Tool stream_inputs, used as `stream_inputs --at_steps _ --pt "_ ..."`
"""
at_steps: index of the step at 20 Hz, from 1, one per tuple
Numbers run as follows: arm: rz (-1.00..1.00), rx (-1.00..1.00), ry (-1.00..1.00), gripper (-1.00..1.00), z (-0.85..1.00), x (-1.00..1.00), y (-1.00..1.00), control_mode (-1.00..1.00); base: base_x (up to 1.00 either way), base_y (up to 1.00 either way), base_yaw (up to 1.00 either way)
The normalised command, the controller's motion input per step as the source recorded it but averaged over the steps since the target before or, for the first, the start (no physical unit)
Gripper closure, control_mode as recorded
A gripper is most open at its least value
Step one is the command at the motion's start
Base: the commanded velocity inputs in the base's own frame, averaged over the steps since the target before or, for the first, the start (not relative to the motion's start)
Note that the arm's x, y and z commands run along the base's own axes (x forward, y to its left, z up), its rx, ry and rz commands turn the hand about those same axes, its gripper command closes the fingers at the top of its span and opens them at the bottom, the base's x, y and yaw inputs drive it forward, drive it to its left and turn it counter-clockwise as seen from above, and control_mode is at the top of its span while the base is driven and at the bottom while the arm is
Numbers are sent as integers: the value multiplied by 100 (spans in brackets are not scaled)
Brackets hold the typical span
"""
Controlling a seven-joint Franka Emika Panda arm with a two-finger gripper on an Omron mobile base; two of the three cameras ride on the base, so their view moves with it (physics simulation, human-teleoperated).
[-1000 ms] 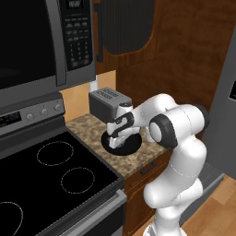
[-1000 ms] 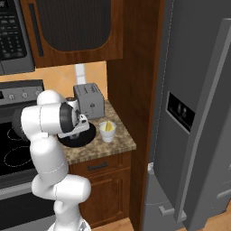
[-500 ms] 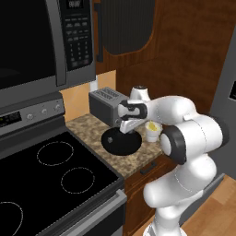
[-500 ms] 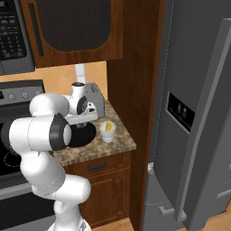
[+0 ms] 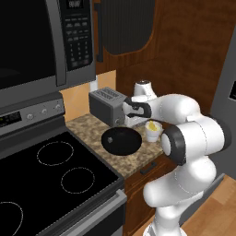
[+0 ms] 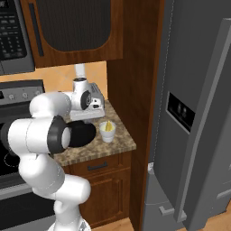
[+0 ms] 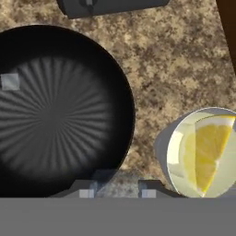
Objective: Grab a lemon wedge from the fridge and one ice cube from the ice bowl, and put them in the glass of lemonade.
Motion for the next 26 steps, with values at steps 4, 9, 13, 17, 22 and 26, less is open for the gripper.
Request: stream_inputs --at_steps 4,9,13,17,22,26 --pt "-26 -4 0 100 0 21 -57 -100 0 0 0" --pt "-8 0 2 100 -1 20 -66 -100 0 0 0" --pt "0 0 3 100 0 13 -33 -100 0 0 0" --pt "9 1 0 100 0 0 -3 -100 0 0 0" --pt "10 1 0 100 0 0 0 -100 0 0 0" --pt "7 0 0 100 0 0 0 -100 0 0 0"
